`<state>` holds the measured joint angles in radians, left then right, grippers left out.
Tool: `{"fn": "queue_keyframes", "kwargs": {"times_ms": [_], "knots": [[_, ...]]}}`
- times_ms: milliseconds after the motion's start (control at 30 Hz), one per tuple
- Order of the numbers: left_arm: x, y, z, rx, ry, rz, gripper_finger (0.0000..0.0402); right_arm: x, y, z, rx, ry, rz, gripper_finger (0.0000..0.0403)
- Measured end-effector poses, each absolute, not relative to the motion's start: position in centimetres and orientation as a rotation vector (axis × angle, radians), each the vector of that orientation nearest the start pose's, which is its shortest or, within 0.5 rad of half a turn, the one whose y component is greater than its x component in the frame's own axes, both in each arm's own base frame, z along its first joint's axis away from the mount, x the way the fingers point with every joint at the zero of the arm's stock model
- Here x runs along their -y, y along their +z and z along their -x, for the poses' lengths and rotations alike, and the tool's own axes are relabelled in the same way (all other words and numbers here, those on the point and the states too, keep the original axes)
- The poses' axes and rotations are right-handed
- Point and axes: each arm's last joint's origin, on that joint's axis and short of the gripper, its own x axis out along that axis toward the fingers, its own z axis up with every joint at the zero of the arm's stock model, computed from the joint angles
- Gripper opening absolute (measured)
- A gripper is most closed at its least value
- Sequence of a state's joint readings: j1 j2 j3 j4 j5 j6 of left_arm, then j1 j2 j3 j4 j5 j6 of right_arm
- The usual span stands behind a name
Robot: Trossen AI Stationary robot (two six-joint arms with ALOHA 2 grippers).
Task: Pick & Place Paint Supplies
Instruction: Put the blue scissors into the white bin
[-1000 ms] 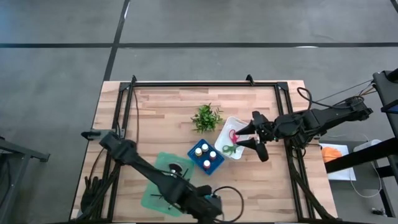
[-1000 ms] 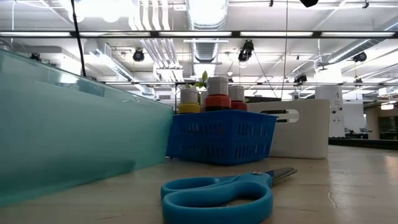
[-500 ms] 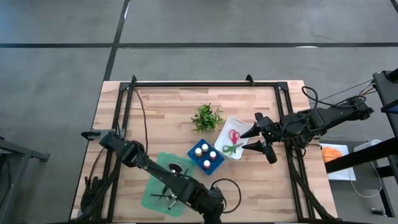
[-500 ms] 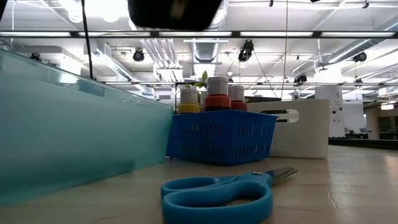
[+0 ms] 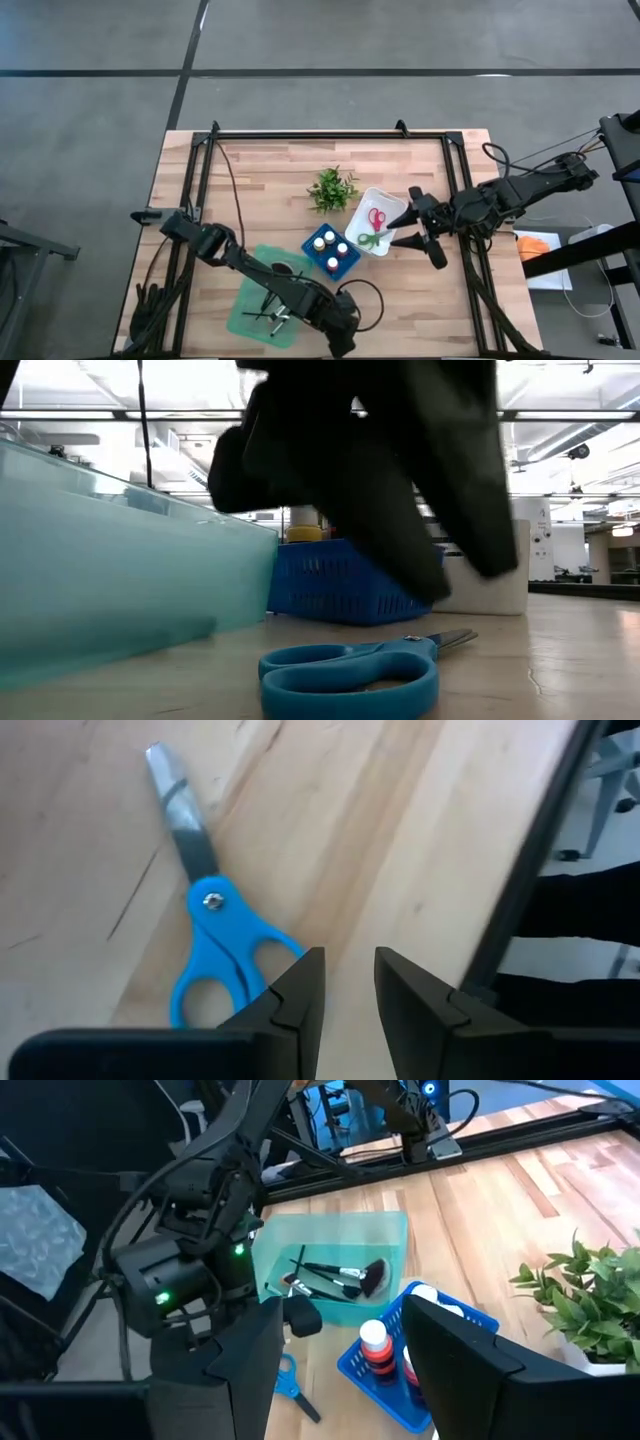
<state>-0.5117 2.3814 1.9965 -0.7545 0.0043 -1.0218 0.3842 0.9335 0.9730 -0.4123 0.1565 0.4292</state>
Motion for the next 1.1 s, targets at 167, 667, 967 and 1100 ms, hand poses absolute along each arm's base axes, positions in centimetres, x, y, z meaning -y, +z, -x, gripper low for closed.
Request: {"fn": "queue_keyframes", "kwargs": {"times_ms": [167, 667, 967, 1100], "knots": [[24.1, 15.3, -43.6, -1.237, 0.152, 0.61, 0.0099, -6.9, 34.7, -18.2, -0.411, 0.144, -0.32, 0.0203], [24.1, 14.2, -43.5, -1.239, 0.155, 0.662, 0.0099, -6.9, 34.7, -18.2, -0.405, 0.146, -0.301, 0.0203], [23.9, 12.7, -43.1, -1.247, 0.172, 0.73, 0.0099, -6.9, 34.7, -18.2, -0.403, 0.146, -0.303, 0.0203], [23.8, 12.4, -42.9, -1.248, 0.21, 0.762, 0.0099, -6.9, 34.7, -18.2, -0.402, 0.147, -0.303, 0.0203]]}}
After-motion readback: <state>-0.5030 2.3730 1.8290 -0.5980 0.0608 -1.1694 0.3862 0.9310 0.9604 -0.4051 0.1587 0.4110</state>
